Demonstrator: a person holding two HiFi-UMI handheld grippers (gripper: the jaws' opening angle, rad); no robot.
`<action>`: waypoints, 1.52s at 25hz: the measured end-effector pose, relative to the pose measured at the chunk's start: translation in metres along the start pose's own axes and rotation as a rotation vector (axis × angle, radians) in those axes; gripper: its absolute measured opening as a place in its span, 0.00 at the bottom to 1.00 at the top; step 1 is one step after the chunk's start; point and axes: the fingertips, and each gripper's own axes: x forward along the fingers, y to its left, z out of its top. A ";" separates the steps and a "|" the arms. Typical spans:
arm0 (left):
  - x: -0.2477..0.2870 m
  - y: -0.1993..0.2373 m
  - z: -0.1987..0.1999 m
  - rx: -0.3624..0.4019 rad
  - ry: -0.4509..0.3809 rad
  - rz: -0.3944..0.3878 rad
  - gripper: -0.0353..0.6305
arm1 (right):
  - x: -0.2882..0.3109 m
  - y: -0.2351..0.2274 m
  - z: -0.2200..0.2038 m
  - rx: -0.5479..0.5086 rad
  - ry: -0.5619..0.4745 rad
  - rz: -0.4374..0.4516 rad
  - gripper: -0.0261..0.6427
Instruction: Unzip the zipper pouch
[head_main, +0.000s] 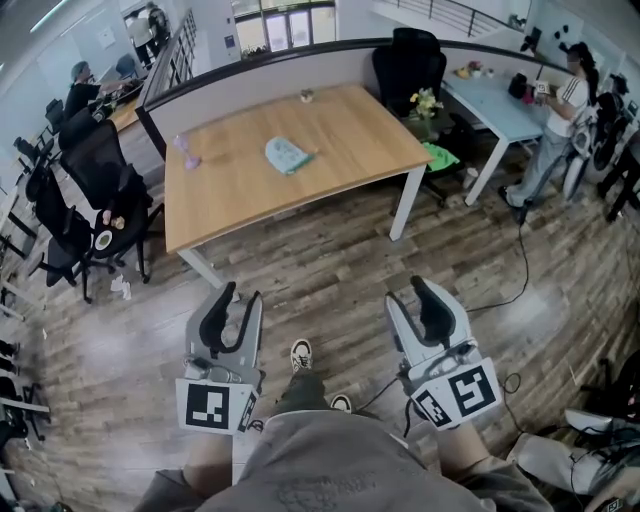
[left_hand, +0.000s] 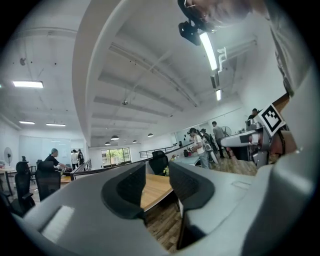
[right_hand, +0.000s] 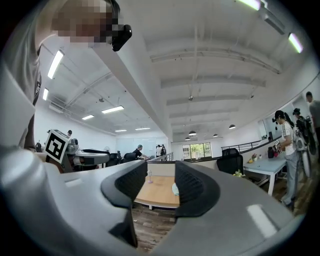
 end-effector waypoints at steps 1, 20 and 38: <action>0.003 0.005 -0.001 -0.004 -0.003 0.015 0.29 | 0.003 -0.003 0.000 -0.005 0.000 -0.007 0.31; 0.116 0.098 -0.049 -0.017 0.048 0.006 0.29 | 0.153 -0.044 -0.035 -0.004 0.090 0.002 0.33; 0.262 0.250 -0.096 -0.036 0.109 -0.068 0.29 | 0.370 -0.068 -0.045 -0.037 0.137 -0.038 0.33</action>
